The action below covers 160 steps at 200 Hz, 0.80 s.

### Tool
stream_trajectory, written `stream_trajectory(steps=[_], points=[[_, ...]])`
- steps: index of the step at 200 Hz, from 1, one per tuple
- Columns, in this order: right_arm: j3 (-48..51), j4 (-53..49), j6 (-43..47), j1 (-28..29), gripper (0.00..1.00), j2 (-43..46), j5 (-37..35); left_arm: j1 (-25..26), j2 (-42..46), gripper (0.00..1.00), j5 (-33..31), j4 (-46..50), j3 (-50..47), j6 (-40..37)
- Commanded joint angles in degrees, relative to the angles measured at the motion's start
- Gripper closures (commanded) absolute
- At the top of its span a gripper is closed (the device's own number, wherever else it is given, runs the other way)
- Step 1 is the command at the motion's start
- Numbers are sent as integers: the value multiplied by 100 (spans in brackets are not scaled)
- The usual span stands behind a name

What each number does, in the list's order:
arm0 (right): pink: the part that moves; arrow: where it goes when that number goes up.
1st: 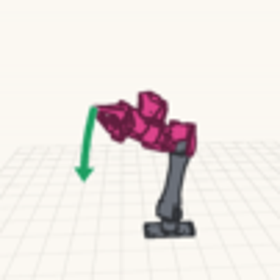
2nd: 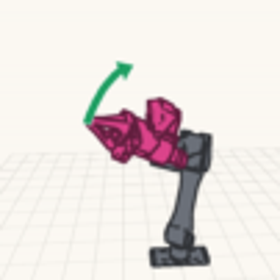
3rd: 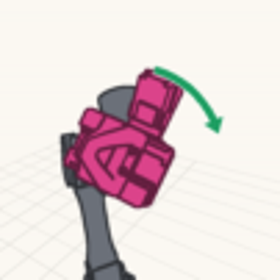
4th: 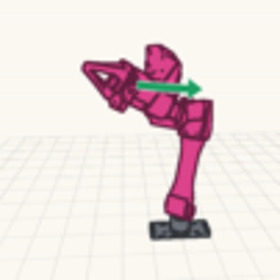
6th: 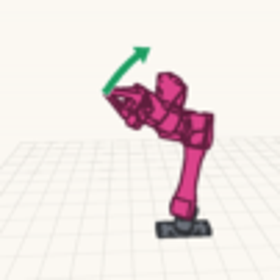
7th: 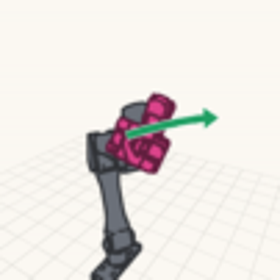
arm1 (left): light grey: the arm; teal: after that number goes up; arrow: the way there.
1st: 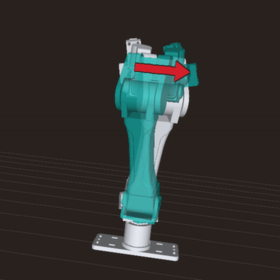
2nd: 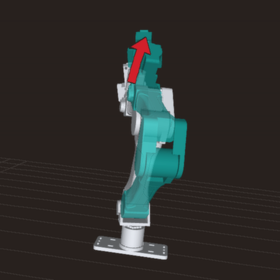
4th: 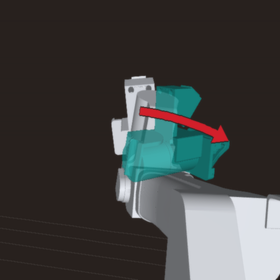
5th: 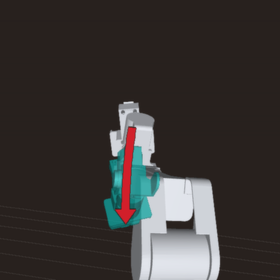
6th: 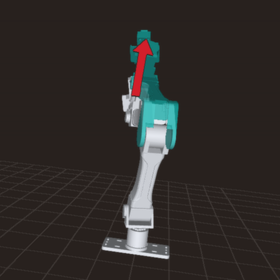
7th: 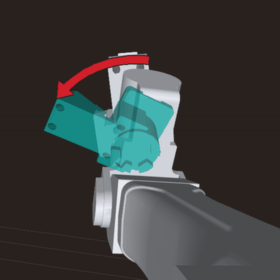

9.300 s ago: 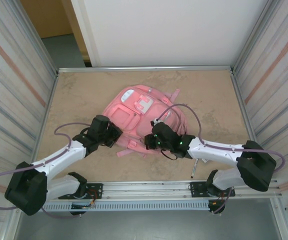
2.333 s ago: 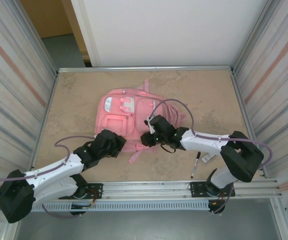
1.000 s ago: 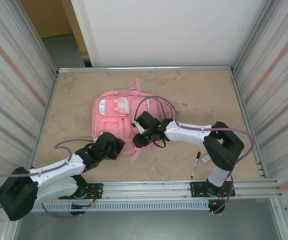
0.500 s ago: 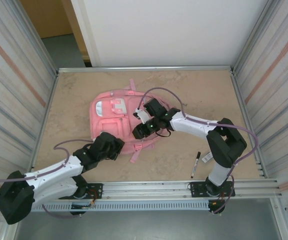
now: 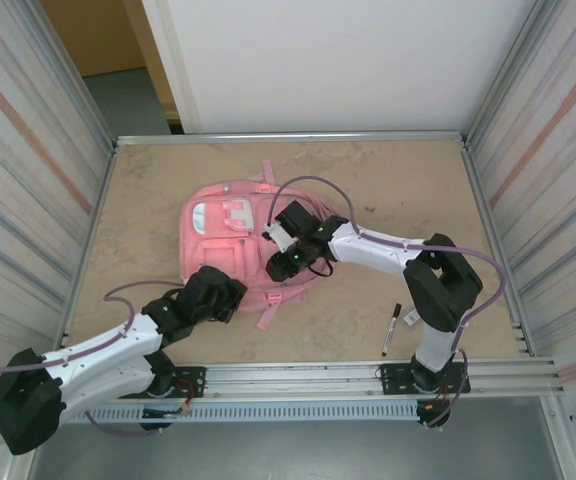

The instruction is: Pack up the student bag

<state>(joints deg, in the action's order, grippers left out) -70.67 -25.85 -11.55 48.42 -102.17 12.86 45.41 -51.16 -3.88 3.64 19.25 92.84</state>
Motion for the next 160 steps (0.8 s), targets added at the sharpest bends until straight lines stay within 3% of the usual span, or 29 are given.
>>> stream_trajectory(steps=[1, 38, 57, 80, 139, 160], points=[[81, -642, -1451, 147, 60, 331, -1332, 56, 117, 100, 100, 145, -44, 14], [353, -426, -2668, 357, 61, 1047, -1434, 56, 54, 100, 131, 82, -66, 106], [563, -229, -3042, 421, 67, 1174, -1288, 56, 22, 100, 99, 170, -32, 117], [834, 57, -3143, 420, 71, 1230, -908, 37, 19, 100, 130, 83, -53, 183], [1000, 702, -2965, 36, 68, 792, -70, -197, -23, 100, 332, 221, -1, 41], [894, 754, -2956, 9, 68, 572, -102, -219, -53, 100, 333, 222, 0, 51]])
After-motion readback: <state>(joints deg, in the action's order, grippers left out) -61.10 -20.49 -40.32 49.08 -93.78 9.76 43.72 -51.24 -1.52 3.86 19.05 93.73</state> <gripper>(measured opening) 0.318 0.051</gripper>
